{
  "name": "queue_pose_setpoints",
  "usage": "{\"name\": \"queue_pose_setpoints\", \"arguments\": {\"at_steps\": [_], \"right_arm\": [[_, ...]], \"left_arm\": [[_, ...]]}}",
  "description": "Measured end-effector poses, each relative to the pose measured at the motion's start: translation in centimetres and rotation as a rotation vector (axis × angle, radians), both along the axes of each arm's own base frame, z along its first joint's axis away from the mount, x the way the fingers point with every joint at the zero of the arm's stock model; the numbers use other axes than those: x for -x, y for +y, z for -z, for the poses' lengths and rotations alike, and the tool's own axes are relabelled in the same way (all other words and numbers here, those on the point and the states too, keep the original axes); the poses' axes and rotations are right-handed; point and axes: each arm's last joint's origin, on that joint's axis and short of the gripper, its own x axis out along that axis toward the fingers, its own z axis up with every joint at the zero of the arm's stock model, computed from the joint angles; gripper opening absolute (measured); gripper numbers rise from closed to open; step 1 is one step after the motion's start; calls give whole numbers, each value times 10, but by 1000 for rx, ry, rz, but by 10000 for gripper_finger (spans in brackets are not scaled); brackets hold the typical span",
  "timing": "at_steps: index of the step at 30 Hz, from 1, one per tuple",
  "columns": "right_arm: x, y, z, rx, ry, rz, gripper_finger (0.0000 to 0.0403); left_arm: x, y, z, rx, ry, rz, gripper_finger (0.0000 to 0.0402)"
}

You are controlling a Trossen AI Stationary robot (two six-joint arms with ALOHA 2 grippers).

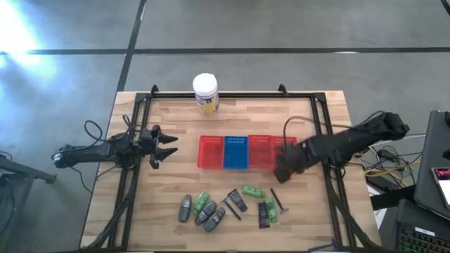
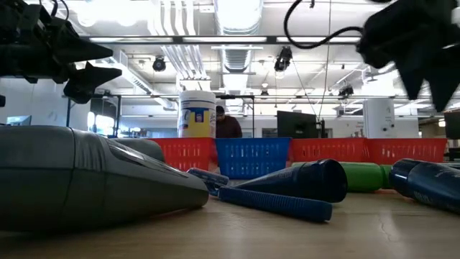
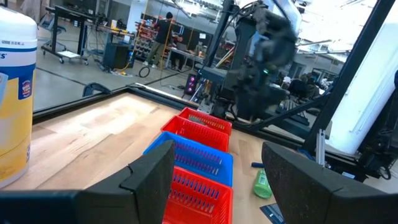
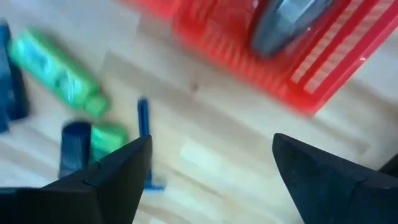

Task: Pick & Place Travel size toiletries
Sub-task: Put the blue razor into the left red bin

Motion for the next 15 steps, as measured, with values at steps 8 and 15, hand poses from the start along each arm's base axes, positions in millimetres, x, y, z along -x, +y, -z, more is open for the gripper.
{"name": "queue_pose_setpoints", "arguments": {"at_steps": [8,15], "right_arm": [[-11,40,35,-70,168,-36,300],[-29,72,64,-120,128,-117,311]], "left_arm": [[0,0,0,0,0,0,248],[0,0,0,0,0,0,248]]}}
